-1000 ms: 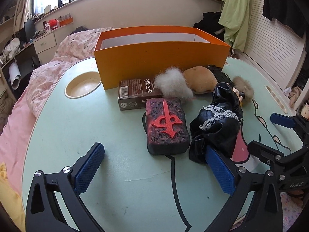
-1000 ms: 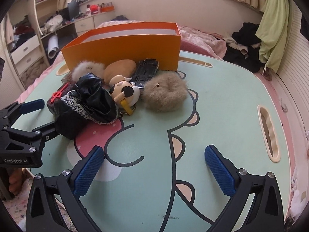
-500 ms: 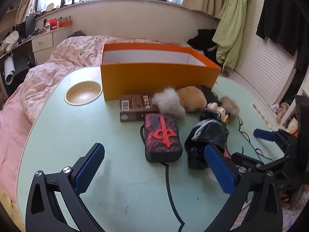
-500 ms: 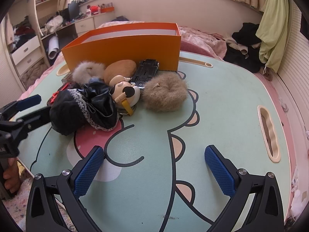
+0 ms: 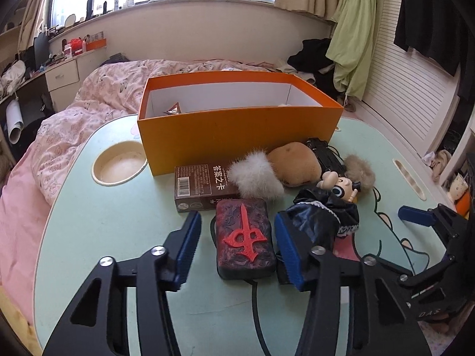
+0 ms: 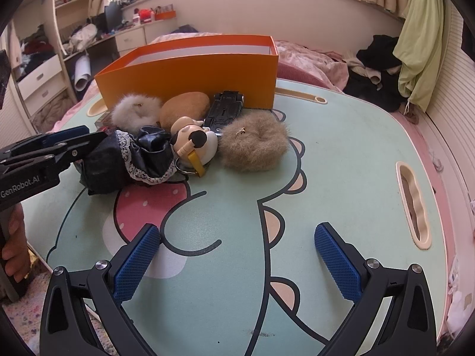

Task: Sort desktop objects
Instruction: 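Reach the left gripper to the red-symbol black case and grasp it, then grasp the black lace item with the right gripper while the left lifts the case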

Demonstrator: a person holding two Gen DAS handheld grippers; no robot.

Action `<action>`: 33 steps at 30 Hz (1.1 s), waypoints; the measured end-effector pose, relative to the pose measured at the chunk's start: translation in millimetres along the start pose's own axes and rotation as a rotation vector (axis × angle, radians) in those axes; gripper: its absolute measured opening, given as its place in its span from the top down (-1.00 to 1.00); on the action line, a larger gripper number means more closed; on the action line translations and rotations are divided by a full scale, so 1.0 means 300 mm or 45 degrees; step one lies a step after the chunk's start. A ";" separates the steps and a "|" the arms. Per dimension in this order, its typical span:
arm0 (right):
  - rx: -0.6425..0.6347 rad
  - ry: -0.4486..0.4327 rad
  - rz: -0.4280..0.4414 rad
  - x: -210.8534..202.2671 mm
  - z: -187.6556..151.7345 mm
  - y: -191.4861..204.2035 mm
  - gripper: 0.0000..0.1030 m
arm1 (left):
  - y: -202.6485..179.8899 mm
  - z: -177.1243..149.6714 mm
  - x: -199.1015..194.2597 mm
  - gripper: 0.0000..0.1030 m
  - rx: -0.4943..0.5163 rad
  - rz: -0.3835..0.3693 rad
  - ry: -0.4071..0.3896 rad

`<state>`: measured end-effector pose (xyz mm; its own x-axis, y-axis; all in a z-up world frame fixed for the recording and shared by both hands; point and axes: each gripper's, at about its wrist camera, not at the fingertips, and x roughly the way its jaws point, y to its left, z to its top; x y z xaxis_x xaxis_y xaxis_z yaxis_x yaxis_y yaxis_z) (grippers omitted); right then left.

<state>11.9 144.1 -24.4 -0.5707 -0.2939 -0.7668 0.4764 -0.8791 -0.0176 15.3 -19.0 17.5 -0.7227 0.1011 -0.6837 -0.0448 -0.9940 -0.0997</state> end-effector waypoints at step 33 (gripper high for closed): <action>-0.113 0.038 0.316 0.046 0.181 0.220 0.15 | 0.020 -0.106 -0.038 0.21 -0.004 0.164 -0.027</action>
<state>-0.8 61.5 -1.4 -0.4095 -0.4838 -0.7734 0.6570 -0.7446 0.1180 45.2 -24.8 1.7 -0.7369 -0.0282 -0.6754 0.0515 -0.9986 -0.0145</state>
